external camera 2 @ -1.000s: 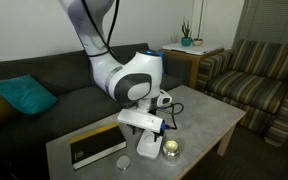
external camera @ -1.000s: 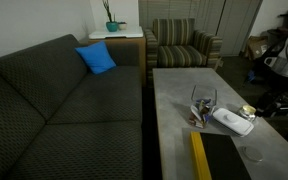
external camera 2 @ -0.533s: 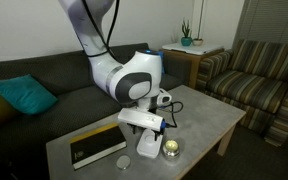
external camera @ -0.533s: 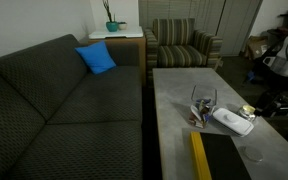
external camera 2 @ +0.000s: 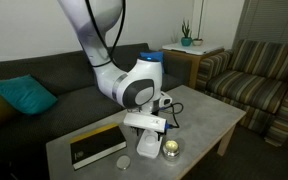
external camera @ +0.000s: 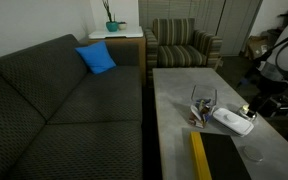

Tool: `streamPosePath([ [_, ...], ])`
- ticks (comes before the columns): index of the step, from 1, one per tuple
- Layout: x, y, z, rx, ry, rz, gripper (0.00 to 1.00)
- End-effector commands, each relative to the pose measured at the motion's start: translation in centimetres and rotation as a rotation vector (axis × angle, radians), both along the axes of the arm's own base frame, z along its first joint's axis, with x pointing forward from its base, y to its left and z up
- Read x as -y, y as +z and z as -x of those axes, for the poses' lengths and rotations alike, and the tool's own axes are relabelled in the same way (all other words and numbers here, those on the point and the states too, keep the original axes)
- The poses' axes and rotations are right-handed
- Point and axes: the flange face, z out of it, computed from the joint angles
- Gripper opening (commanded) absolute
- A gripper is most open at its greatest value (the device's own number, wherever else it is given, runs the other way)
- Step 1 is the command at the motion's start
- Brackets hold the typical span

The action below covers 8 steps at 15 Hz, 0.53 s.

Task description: Place the lid on the container and push the button

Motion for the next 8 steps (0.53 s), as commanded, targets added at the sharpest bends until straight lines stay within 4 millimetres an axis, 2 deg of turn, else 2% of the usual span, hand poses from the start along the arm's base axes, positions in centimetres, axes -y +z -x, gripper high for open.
streamPosePath([
  [1, -0.69, -1.74, -1.22, 0.01, 0.036, 0.022, 1.0],
  [4, -1.21, -2.55, -1.8, 0.011, 0.056, 0.013, 1.0],
  [8, -1.34, -2.39, -1.63, 0.02, 0.042, 0.01, 1.0],
])
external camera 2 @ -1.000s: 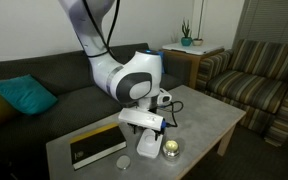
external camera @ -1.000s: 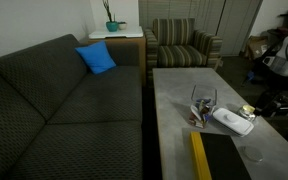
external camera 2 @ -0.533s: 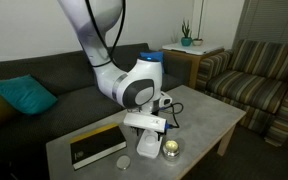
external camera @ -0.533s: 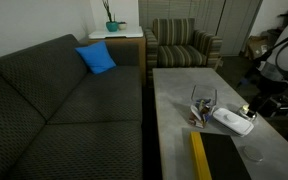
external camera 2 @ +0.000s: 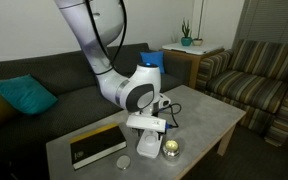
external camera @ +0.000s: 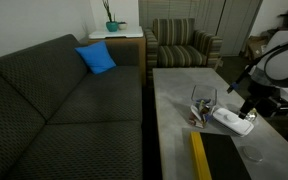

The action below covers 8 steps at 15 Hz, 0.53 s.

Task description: Place the lid on the container and push the button

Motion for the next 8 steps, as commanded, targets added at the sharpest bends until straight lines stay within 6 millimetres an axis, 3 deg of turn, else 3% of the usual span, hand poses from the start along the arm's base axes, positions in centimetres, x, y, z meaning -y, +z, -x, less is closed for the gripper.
streamPosePath([
  [1, 0.0, -0.1, -0.1, 0.001, 0.0, 0.0, 1.0],
  [3, -0.2, -0.1, -0.2, 0.007, 0.003, 0.014, 1.0],
  [8, -0.5, -2.9, -1.5, 0.014, 0.025, 0.009, 1.0],
])
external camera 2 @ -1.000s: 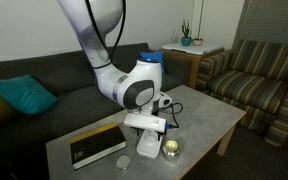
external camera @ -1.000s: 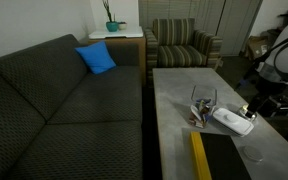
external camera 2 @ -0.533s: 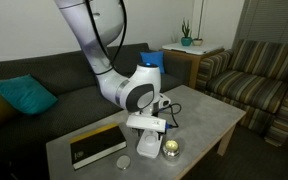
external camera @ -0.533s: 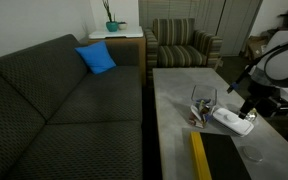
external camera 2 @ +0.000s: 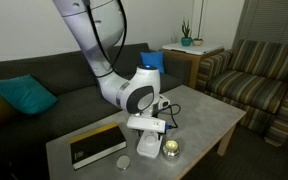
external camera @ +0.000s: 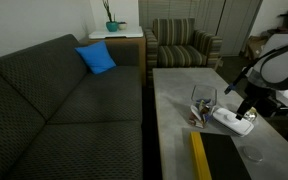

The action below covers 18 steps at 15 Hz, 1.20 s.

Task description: Place the lid on the container and push the button

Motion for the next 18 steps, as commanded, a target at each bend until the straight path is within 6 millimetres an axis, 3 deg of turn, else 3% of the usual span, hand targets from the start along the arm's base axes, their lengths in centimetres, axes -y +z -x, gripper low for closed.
streamPosePath([
  [1, 0.0, -2.3, -1.1, 0.007, 0.019, 0.009, 1.0],
  [7, 0.1, -4.1, -2.6, 0.04, 0.042, 0.006, 1.0],
  [11, -0.2, -2.9, -3.4, 0.053, 0.073, 0.001, 1.0],
  [18, -2.3, -3.6, -2.5, -0.004, 0.1, -0.052, 1.0],
])
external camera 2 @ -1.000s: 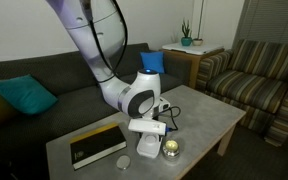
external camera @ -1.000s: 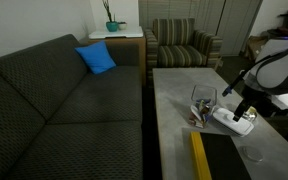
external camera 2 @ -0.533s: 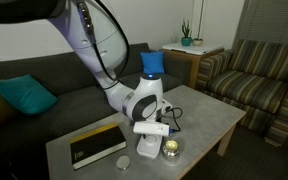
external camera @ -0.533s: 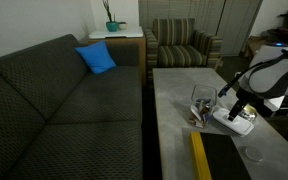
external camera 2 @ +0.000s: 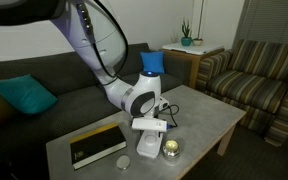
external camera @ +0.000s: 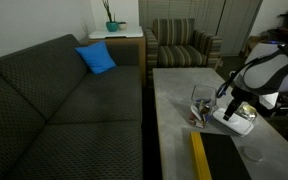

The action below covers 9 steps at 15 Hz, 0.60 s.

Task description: Place the lid on the container and push the button

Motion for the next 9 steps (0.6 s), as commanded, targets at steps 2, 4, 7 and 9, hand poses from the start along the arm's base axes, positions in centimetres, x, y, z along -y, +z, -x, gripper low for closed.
streamPosePath([
  [2, -0.41, -0.13, 0.14, -0.022, 0.003, -0.007, 1.0],
  [4, -0.52, -0.26, 0.29, -0.038, 0.003, -0.01, 1.0],
  [7, -0.47, -0.27, 0.3, -0.039, 0.003, -0.011, 1.0],
  [9, -1.02, -0.13, 0.59, -0.04, 0.006, 0.003, 1.0],
])
